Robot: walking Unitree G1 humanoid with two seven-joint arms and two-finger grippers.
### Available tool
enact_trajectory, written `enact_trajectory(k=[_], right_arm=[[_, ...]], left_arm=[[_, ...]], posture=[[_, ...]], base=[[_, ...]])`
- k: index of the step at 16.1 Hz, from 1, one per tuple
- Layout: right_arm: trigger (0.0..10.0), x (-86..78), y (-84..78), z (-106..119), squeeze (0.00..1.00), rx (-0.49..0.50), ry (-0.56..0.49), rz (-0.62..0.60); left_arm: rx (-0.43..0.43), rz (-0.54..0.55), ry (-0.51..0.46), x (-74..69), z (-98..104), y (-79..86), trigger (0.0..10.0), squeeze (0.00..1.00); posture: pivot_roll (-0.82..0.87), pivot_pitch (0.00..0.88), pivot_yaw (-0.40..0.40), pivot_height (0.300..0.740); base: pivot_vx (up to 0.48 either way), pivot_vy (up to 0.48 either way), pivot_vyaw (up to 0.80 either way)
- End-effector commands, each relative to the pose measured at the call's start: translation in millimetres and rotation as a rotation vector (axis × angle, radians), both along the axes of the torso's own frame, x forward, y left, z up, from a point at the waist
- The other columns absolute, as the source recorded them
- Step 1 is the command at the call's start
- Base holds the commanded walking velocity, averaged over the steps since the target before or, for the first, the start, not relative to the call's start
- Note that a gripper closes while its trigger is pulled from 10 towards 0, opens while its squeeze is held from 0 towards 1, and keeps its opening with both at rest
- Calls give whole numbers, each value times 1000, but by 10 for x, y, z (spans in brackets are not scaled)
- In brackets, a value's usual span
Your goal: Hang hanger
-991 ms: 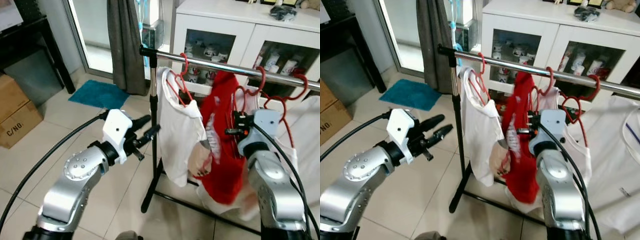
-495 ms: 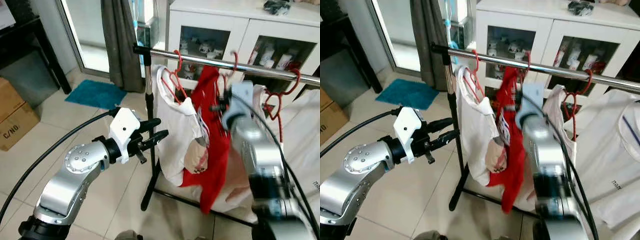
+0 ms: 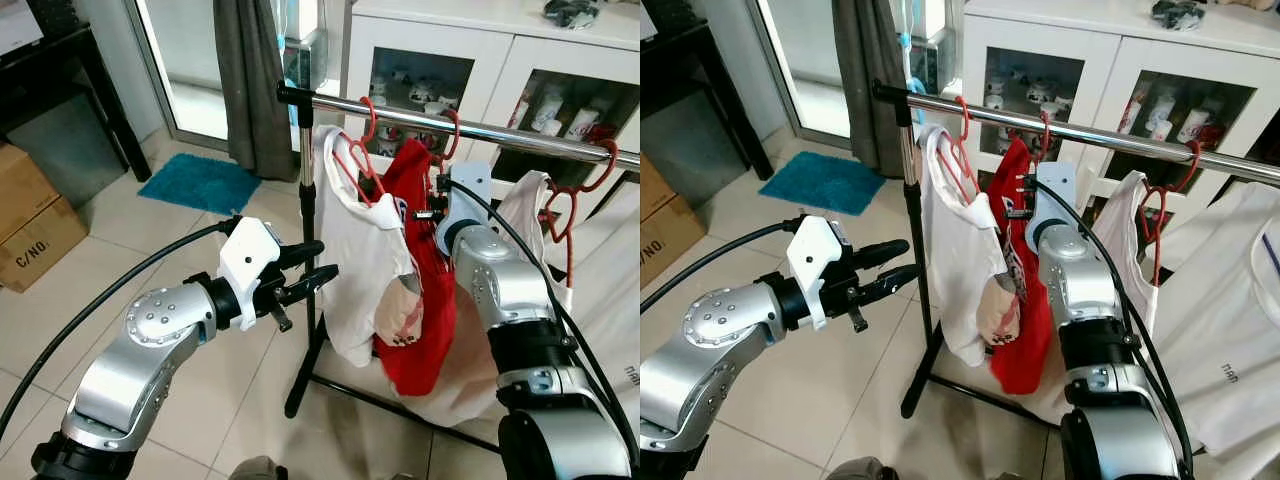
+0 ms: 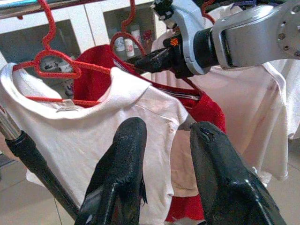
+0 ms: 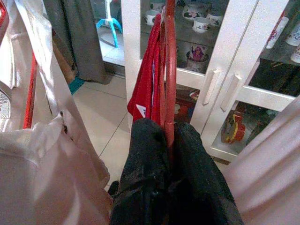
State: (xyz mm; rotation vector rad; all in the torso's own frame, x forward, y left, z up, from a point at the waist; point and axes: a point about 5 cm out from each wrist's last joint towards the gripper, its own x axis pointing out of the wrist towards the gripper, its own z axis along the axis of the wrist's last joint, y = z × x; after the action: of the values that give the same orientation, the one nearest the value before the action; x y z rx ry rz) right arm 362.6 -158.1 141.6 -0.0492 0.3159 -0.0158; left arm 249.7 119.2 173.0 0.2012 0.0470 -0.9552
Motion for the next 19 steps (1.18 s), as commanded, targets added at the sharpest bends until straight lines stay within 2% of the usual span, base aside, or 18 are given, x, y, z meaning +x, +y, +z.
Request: enact_trajectory(k=[1,7,8,9,10,13,15,16,18,19], right_arm=[[10000,-8,-56,-77,0,6,42,-19],[10000,38,-66,-26,0,-7,23,-14],[10000,39,-54,4,125,-8,8,-3],[10000,38,-50,10,373,-7,3,0],[10000,32,-41,41,1000,2,-24,8],[10000,-31,-35,224,1000,31,-165,61],[10000,-137,-77,300,1000,45,-195,86],[10000,-250,-109,368,1000,69,-222,109],[10000,-577,-155,518,1000,166,-294,167],[10000,-711,-155,541,1000,199,-327,183]], left_arm=[[7,-24,6,-22,-2,-23,10000,0],[16,-26,8,-23,-5,-17,10000,0],[19,-23,7,-25,-7,-13,10000,0],[20,-23,7,-24,-7,-14,10000,0],[14,-20,3,-23,-3,-16,10000,0],[-36,-2,-3,-25,3,-25,10000,0],[-66,38,-12,-20,3,-11,10000,0],[-74,106,-37,9,-11,24,10000,0],[-110,308,-39,77,-69,162,10000,0],[-113,346,-50,73,-67,191,10000,0]], posture=[[124,25,27,740],[129,27,26,740],[129,27,25,740],[129,27,25,740],[129,26,24,740],[131,26,26,740],[130,30,26,740],[125,39,21,740],[108,51,21,740],[103,55,23,740]], base=[[0,0,0],[0,0,0],[0,0,0],[0,0,0],[0,0,0],[0,0,0],[0,0,0],[0,0,0],[0,0,0],[0,0,0]])
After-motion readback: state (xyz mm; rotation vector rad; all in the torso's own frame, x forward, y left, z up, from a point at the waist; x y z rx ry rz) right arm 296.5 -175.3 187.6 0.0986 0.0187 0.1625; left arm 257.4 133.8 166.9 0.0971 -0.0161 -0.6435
